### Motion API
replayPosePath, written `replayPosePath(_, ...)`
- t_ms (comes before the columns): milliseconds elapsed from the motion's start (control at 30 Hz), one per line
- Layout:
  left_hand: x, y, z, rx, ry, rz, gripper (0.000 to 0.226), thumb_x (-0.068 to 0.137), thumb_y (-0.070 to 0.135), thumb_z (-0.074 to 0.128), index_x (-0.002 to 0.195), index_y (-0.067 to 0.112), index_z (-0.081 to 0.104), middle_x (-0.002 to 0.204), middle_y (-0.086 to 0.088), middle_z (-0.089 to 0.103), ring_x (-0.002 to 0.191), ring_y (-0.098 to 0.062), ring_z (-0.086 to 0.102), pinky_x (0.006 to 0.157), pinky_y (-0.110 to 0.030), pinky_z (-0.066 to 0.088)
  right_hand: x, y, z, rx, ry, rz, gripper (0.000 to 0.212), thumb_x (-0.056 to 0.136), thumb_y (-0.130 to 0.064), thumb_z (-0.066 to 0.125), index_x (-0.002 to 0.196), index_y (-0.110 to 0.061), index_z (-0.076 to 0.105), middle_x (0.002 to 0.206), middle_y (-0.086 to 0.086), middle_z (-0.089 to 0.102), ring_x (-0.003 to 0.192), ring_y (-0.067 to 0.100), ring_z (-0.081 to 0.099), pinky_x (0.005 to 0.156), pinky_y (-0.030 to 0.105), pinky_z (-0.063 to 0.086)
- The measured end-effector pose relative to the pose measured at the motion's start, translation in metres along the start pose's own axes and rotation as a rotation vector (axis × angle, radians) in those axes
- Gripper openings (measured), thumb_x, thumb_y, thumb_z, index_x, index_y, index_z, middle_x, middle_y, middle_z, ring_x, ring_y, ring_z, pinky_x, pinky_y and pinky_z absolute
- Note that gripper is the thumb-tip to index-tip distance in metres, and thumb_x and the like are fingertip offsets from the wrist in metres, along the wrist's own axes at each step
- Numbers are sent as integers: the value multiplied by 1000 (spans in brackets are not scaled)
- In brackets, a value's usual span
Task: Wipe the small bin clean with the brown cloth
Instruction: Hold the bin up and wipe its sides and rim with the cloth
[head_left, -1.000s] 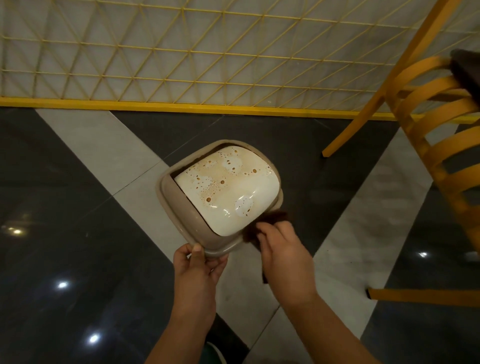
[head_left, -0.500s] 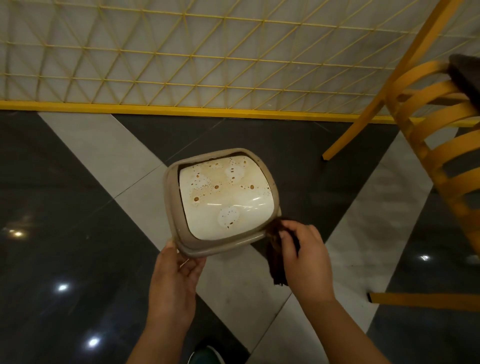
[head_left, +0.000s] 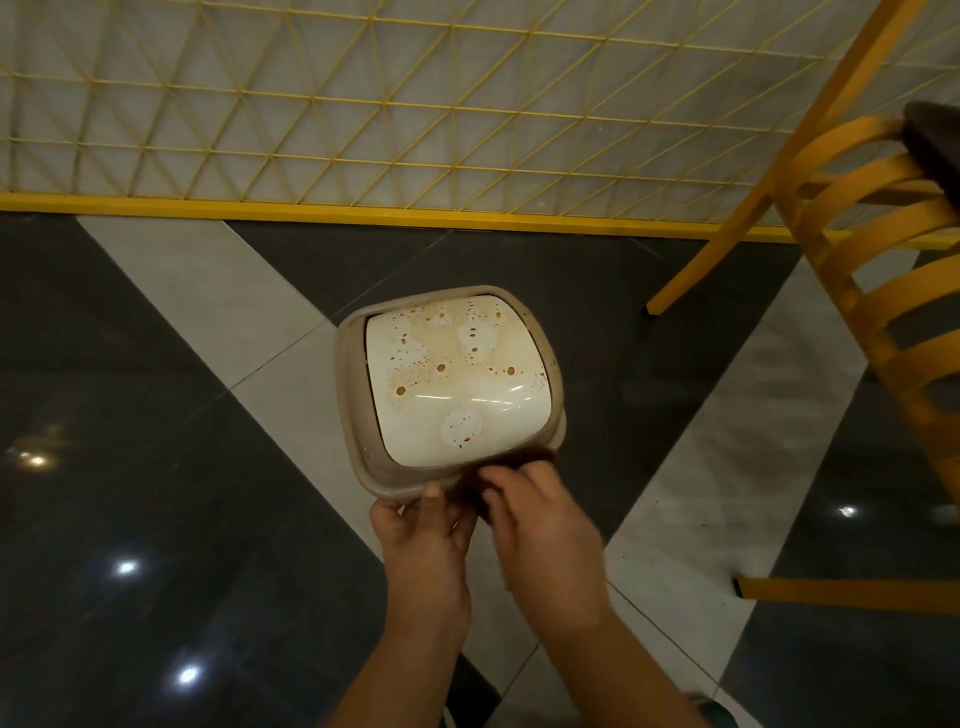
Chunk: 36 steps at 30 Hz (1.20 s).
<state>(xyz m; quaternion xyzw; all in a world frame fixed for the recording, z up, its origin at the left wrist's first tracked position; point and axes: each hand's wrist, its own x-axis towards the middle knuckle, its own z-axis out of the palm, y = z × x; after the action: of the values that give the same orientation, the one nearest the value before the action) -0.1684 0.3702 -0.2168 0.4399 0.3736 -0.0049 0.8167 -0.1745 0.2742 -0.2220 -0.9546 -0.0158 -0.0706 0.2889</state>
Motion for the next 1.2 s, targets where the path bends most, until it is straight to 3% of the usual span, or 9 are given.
replayPosePath(133, -2, -1, -1, -15, 21, -14, 12, 98, 8, 47, 107, 17, 47, 111, -13, 62, 102, -26, 65, 95, -41, 50, 1, 11, -4, -36, 47, 6, 22, 86, -20, 67, 107, -22, 71, 98, -1, 65, 77, 13, 63, 62, 22, 55)
replayPosePath(267, -5, 0, 1, -26, 32, -18, 15, 98, 9, 48, 110, 17, 46, 112, -11, 62, 99, -23, 67, 93, -39, 50, 9, 28, -22, -40, 111, 198, 24, 90, -23, 59, 112, -25, 68, 105, -2, 62, 83, 10, 61, 69, 9, 41)
replayPosePath(433, -6, -3, 1, 29, 21, -23, 15, 98, 11, 49, 107, 24, 46, 113, -14, 63, 100, -25, 66, 75, -33, 54, -7, -4, 9, -55, -72, -96, 35, 78, -16, 73, 110, -27, 66, 96, -2, 64, 76, 15, 63, 58, 28, 57)
replayPosePath(533, -4, -1, -2, -6, 14, -21, 14, 98, 9, 48, 108, 18, 46, 115, -18, 62, 102, -27, 66, 85, -38, 53, -3, 10, 2, -88, -9, -107, 28, 82, -19, 69, 109, -27, 67, 94, -1, 63, 74, 17, 62, 56, 30, 56)
replayPosePath(700, 2, 8, -8, -3, 9, -26, 15, 97, 8, 50, 108, 17, 48, 105, -13, 64, 94, -23, 67, 89, -38, 52, 13, 41, -27, -66, 99, 297, 26, 95, -28, 50, 116, -28, 65, 112, -4, 59, 88, 6, 57, 75, 16, 45)
replayPosePath(833, 9, 22, -22, -55, 88, 31, 32, 96, 13, 54, 126, 15, 43, 103, -14, 64, 92, -23, 66, 89, -38, 52, 16, 46, -39, 467, 186, 739, 21, 96, -26, 52, 112, -34, 63, 110, -5, 56, 91, 10, 57, 63, 17, 52)
replayPosePath(900, 4, 19, -21, -78, 88, 21, 36, 95, 17, 56, 128, 15, 42, 109, -12, 63, 98, -23, 66, 91, -38, 50, 9, 31, -39, 791, 166, 865, 18, 94, -27, 55, 102, -39, 65, 106, -9, 59, 92, 12, 58, 69, 33, 59)
replayPosePath(1000, -7, 2, -8, -41, 0, -49, 34, 93, 15, 57, 125, 10, 44, 109, -14, 65, 101, -24, 66, 96, -39, 49, -6, 12, -30, 975, 120, 864, 20, 92, -24, 58, 98, -39, 70, 104, -7, 66, 95, 16, 65, 80, 44, 58)
replayPosePath(1200, -12, -14, 10, 16, -75, -77, 26, 96, 6, 52, 120, 15, 47, 112, -14, 67, 102, -25, 68, 89, -38, 54, -12, -11, -4, 941, 134, 737, 23, 87, -21, 66, 93, -43, 70, 104, -15, 67, 97, 3, 64, 80, 22, 54)
